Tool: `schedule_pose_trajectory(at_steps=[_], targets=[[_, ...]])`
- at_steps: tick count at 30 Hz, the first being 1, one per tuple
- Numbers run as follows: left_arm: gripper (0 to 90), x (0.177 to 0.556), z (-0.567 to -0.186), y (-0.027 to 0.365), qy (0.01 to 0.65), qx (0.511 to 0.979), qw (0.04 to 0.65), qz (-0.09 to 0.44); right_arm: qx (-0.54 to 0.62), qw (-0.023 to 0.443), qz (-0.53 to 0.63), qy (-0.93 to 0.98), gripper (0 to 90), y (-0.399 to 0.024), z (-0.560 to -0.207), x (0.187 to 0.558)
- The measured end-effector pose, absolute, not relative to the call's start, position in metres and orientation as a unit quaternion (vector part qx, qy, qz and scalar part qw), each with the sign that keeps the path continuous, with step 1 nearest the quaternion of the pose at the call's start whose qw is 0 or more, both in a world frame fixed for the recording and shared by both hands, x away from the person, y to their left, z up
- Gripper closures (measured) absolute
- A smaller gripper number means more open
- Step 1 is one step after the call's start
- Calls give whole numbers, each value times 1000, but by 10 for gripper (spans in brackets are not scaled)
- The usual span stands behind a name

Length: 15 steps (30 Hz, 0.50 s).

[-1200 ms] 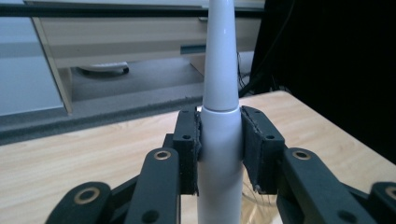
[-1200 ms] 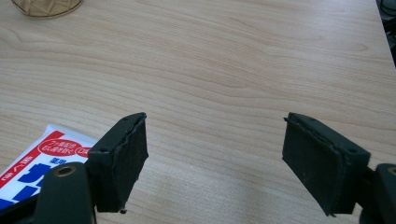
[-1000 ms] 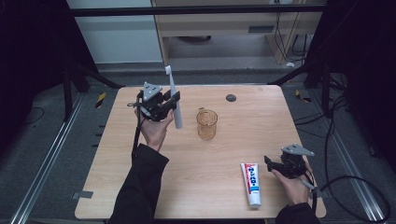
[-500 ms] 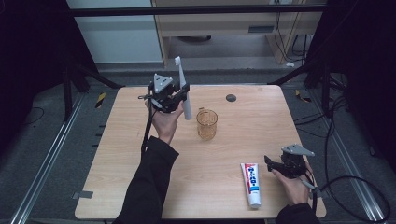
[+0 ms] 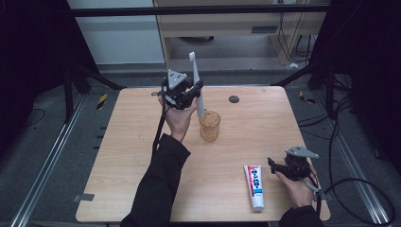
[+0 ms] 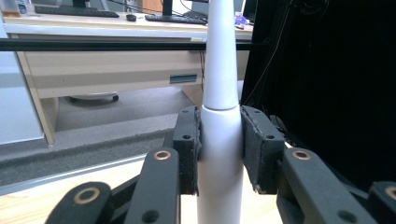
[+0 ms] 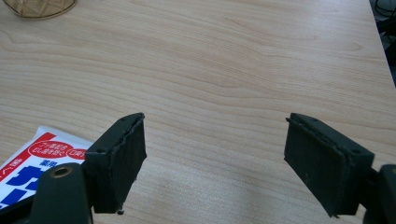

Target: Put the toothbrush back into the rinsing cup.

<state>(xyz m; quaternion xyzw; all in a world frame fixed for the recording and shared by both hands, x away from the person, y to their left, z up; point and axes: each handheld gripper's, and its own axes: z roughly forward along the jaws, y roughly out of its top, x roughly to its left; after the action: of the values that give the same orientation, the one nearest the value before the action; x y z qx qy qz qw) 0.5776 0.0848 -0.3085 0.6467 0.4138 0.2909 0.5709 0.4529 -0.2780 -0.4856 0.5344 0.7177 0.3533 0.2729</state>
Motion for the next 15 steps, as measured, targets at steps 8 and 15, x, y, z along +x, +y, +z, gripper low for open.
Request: schedule_pose_trajectory(at_steps=[8, 15], targets=[[677, 583, -314, 75, 412, 646, 575, 288, 533, 275, 353, 717, 208, -278, -486, 453], [677, 589, -323, 68, 412, 652, 568, 287, 533, 276, 354, 717, 210, -279, -486, 453]])
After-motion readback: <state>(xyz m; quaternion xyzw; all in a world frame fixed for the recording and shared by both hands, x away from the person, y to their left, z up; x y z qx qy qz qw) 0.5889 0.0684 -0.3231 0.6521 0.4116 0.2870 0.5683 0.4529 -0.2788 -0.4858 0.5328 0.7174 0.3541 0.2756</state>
